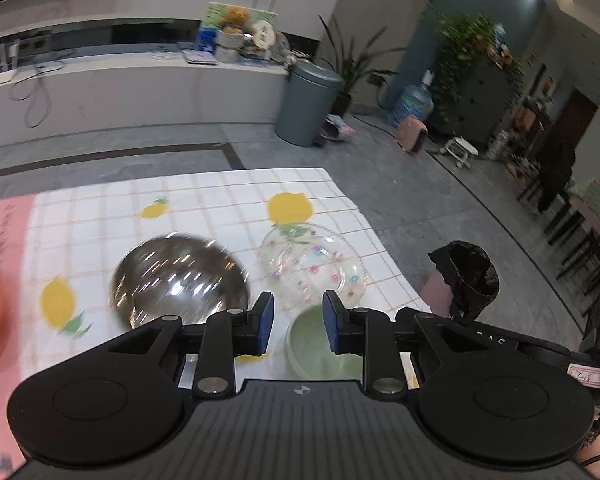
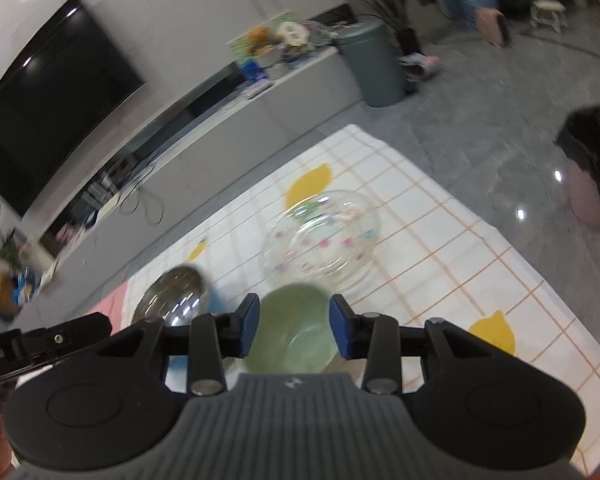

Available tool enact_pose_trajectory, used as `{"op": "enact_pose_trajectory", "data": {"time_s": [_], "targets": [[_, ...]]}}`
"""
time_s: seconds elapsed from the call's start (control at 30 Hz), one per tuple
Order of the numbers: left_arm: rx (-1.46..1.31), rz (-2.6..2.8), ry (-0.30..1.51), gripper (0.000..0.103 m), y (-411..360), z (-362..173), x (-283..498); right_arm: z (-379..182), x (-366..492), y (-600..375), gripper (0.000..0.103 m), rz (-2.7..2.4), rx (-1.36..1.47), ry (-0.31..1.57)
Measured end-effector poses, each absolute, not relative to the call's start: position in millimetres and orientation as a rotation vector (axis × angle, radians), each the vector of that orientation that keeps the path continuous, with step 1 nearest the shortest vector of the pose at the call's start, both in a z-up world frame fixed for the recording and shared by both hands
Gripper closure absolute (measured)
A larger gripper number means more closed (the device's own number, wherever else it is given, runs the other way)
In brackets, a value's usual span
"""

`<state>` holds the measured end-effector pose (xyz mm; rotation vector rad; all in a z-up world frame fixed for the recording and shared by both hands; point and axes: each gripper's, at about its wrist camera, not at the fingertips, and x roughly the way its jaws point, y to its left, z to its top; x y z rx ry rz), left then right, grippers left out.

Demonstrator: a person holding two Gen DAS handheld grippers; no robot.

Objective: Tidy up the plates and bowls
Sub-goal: 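Move both grippers to the dotted glass plate beside the green bowl, then close both grippers on the rim of the dotted glass plate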

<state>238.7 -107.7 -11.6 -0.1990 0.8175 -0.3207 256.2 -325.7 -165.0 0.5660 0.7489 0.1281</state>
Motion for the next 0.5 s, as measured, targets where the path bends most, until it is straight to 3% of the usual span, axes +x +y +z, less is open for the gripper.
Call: {"op": "enact_pose_trajectory", "data": {"time_s": [0.5], "targets": [[0.015,-0.340,1.067,0.067,-154,-75,377,-237,340,-364,0.064,0.066,0.743,0.801]]}}
